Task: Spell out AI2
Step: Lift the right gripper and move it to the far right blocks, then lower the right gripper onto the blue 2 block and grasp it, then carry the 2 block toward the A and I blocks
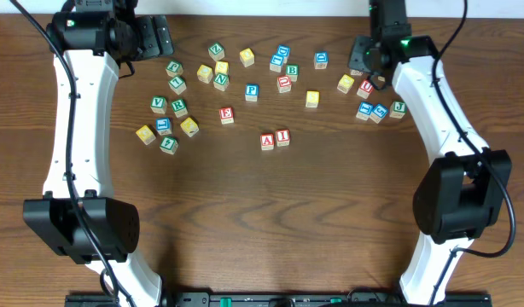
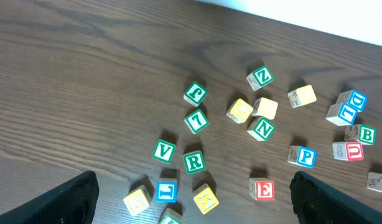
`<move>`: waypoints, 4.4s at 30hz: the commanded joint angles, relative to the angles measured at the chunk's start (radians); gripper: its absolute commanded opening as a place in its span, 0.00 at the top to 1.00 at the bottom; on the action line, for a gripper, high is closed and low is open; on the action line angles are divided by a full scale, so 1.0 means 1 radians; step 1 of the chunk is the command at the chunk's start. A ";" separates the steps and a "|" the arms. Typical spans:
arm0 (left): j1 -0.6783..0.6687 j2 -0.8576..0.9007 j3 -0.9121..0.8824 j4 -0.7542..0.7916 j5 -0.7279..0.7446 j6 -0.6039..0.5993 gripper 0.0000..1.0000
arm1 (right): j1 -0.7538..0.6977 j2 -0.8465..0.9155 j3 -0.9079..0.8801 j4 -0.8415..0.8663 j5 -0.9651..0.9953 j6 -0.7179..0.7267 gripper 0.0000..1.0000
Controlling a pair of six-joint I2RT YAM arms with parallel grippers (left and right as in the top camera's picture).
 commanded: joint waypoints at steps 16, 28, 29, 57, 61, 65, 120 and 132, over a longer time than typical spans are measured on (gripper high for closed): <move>0.000 0.007 0.007 0.000 -0.009 0.003 0.02 | -0.178 0.093 0.019 0.045 -0.002 -0.097 0.61; 0.000 0.007 0.007 0.000 -0.009 0.003 0.02 | -0.221 0.171 0.019 0.095 -0.072 -0.093 0.61; 0.000 0.007 0.007 0.000 -0.009 0.002 0.02 | -0.219 0.183 0.019 0.111 -0.087 -0.097 0.61; 0.000 0.007 0.007 0.000 -0.009 0.003 0.02 | -0.188 0.304 0.019 0.262 -0.138 -0.097 0.66; 0.000 0.007 0.007 0.000 -0.009 0.003 0.02 | -0.188 0.314 0.019 0.271 -0.138 -0.097 0.66; 0.000 0.007 0.007 0.000 -0.009 0.002 0.02 | -0.188 0.317 0.019 0.276 -0.138 -0.097 0.70; 0.000 0.007 0.007 0.000 -0.009 0.003 0.02 | 0.116 0.043 -0.015 -0.253 -0.317 -0.550 0.90; 0.000 0.007 0.007 0.000 -0.009 0.003 0.02 | 0.174 0.047 -0.164 -0.185 -0.307 -0.681 0.87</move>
